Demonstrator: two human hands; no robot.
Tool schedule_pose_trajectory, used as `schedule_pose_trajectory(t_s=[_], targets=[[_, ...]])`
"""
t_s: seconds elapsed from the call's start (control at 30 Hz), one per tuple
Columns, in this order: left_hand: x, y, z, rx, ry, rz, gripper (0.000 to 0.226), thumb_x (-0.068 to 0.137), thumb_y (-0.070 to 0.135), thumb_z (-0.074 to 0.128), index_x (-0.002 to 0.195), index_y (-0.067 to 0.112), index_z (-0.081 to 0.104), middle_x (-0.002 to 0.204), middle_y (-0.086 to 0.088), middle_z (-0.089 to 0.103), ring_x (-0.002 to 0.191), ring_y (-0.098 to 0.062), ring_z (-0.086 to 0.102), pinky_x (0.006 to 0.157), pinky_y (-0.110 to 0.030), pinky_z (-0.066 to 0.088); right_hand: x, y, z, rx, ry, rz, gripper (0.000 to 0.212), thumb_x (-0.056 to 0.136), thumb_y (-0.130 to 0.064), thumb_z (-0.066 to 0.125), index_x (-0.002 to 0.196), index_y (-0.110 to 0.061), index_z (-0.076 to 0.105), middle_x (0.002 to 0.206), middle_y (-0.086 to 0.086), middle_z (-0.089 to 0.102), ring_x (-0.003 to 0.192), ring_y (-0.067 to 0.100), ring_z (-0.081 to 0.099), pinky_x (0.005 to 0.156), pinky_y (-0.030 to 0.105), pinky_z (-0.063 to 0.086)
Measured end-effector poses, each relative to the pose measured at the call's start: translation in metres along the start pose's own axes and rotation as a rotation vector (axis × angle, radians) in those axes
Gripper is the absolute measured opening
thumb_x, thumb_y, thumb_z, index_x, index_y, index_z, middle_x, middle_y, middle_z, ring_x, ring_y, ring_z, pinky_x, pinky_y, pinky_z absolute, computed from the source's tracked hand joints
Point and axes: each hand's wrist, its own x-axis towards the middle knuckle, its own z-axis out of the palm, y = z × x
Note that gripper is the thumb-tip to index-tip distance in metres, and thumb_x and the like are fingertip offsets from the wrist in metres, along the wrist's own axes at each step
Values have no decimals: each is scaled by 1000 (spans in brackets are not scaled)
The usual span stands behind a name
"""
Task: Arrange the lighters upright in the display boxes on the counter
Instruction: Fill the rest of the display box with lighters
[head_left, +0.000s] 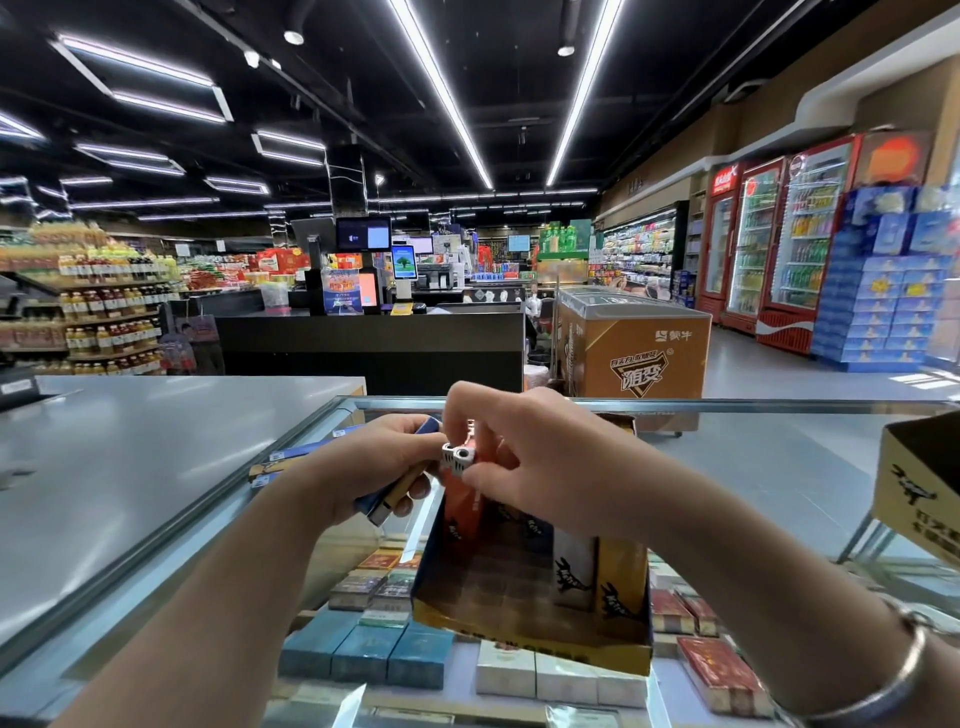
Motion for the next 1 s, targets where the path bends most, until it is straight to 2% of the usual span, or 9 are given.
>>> schedule_pose_trajectory(t_s=[0.17, 0.3, 0.47, 0.6, 0.7, 0.77, 0.83, 0.9, 1.0], targets=[[-1, 1, 0, 6, -15, 6, 7, 91, 17, 51, 90, 10, 54, 51, 7, 61, 44, -4, 49, 40, -18, 41, 3, -3, 3, -76, -1, 4, 13, 89, -13, 58, 94, -23, 51, 75, 1, 60, 63, 15, 58, 60, 36, 55], [1, 0, 0, 7, 4, 7, 10, 93, 14, 48, 89, 10, 55, 52, 6, 61, 44, -5, 49, 39, -20, 40, 3, -6, 3, -98, 3, 27, 8, 89, -13, 57, 97, -14, 58, 83, 5, 64, 72, 19, 60, 69, 38, 54], [2, -1, -2, 19, -12, -3, 12, 93, 20, 50, 91, 10, 57, 58, 4, 59, 46, -5, 50, 40, -19, 40, 4, -9, 1, -164, -122, 102, 32, 94, -13, 50, 122, -26, 55, 114, 0, 55, 101, 19, 53, 86, 37, 50], [2, -1, -4, 15, -8, 8, 13, 92, 24, 53, 95, 13, 60, 62, 3, 62, 48, -5, 52, 42, -19, 41, 3, -6, -2, -113, -142, 137, 38, 95, -12, 46, 129, -28, 54, 117, -3, 46, 106, 18, 47, 92, 34, 45], [2, 3, -5, -90, 111, 40, 14, 92, 17, 51, 102, 12, 59, 66, -3, 59, 47, -7, 53, 42, -20, 43, -3, -4, -3, -3, -69, 111, 35, 95, -13, 48, 124, -27, 59, 113, -5, 55, 93, 9, 54, 80, 26, 49], [0, 8, -8, -354, 114, 97, 20, 92, 13, 46, 109, 8, 55, 64, -3, 57, 49, -8, 53, 42, -21, 45, -5, -1, -6, 91, 67, 71, 32, 93, -8, 50, 117, -23, 64, 102, -3, 64, 67, 4, 55, 60, 22, 49], [-4, 13, -11, -607, 56, 181, 24, 89, 16, 46, 110, 8, 53, 68, -3, 63, 58, -10, 59, 49, -22, 50, -6, 5, -10, 175, 221, 67, 28, 92, -4, 51, 109, -19, 67, 80, 3, 67, 46, 4, 45, 43, 19, 40], [-6, 17, -12, -725, 18, 261, 26, 83, 26, 51, 104, 12, 55, 81, -3, 70, 66, -10, 63, 57, -22, 53, -5, 11, -12, 222, 348, 85, 24, 91, -3, 53, 101, -18, 69, 63, -2, 59, 41, 3, 40, 40, 16, 34], [-5, 19, -6, -752, 4, 334, 25, 78, 32, 53, 94, 14, 55, 81, -1, 71, 61, -8, 57, 53, -21, 51, -3, 12, -9, 202, 400, 89, 20, 88, -4, 57, 96, -19, 69, 58, -9, 52, 47, 2, 45, 47, 17, 40]])
